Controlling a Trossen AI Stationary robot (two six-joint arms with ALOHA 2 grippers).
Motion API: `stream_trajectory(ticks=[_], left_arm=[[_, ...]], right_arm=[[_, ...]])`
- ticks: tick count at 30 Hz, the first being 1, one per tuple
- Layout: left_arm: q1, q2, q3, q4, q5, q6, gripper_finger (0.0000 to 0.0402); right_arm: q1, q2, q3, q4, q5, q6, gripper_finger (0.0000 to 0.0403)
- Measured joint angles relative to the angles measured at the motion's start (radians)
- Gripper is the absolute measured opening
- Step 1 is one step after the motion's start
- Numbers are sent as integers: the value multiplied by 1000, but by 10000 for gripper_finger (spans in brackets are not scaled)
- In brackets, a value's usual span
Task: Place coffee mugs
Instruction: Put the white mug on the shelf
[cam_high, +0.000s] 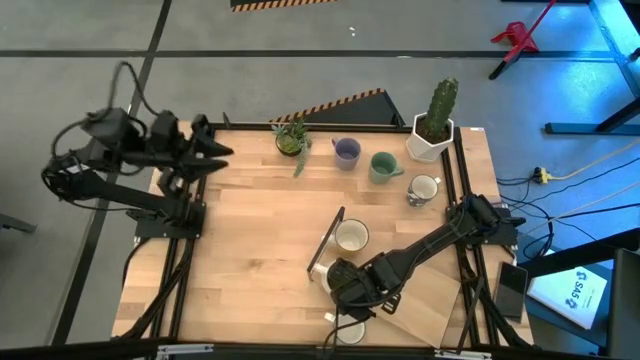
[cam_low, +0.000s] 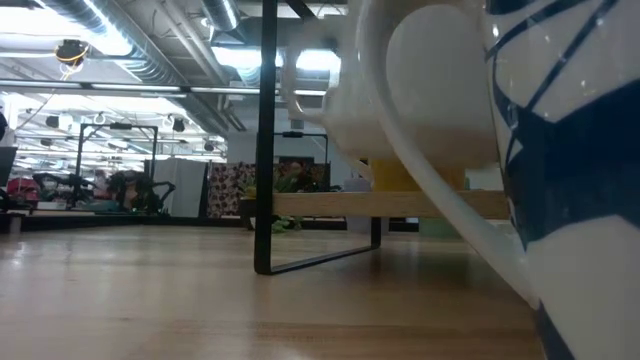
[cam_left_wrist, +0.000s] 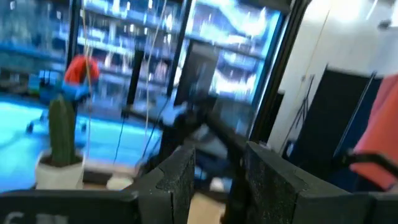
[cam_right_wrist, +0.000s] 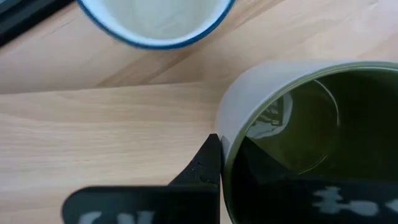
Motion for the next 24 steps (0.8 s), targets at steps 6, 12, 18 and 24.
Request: stream_trajectory(ticks=[6,12,18,24], left_arm=[[0,-21,-110,27,-10,-5,135],[0,-40,-150,61,-50,-26,135],[0,-43,-150,20,-111,-28,135],[0,-45,-150,-32,-122,-28,135]], right_arm=[[0,-10,-79,30,-39,1,0],[-24,-4,-55,9,-51,-12,0],[-63,-1,-46,13,-54,-26,0],[-88,0,-46,20,-91,-35,12]])
